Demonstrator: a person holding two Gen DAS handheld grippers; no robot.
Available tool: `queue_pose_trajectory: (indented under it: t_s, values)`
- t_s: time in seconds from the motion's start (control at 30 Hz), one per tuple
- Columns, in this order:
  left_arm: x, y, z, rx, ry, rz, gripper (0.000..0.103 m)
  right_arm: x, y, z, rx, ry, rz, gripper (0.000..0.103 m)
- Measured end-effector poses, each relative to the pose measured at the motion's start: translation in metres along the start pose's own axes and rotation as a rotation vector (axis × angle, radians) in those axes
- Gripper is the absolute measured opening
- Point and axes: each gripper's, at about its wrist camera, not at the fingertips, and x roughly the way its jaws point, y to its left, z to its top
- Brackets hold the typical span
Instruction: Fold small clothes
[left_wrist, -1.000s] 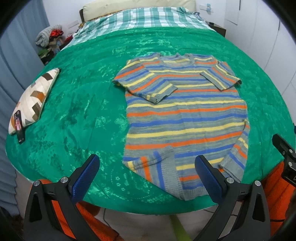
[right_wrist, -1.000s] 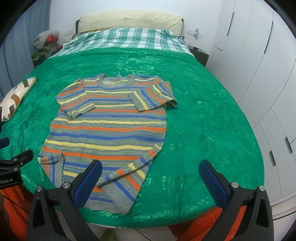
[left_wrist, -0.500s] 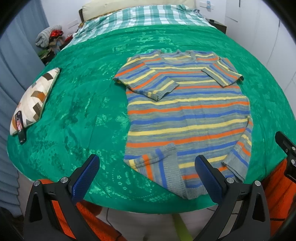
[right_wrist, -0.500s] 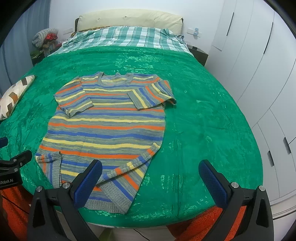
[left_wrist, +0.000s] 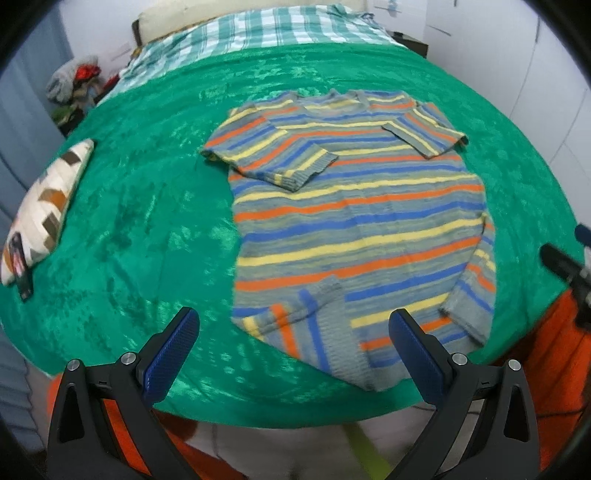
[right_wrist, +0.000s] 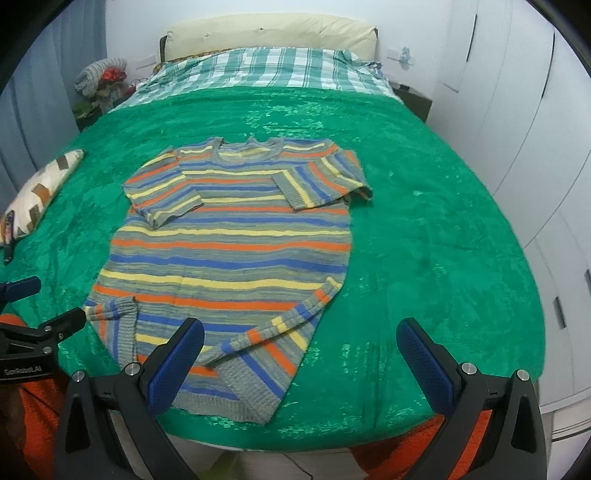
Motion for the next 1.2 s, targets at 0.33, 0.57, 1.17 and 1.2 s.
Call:
queue_pose_trajectory:
  t_s: [0.33,0.57,1.17,1.2]
  values:
    - [0.007,0.026,-0.013,-0.046,-0.006,-0.109,0.102,0.019,-0.040,-0.022,0.074,0.078,-0.006,0.103]
    - [0.055,-0.011,0.003,0.153,-0.049,-0.073,0.101,0.065,0.005,-0.014,0.095,0.251,0.339,0.100]
    - [0.038,0.100,-0.059,-0.051,0.118,-0.211,0.073,0.089,-0.111,-0.084,0.360,0.433,0.315,0.004]
    - [0.035,0.109,-0.059,-0.127,0.096,-0.216,0.082,0.089,-0.115,-0.084,0.383,0.431,0.320,0.006]
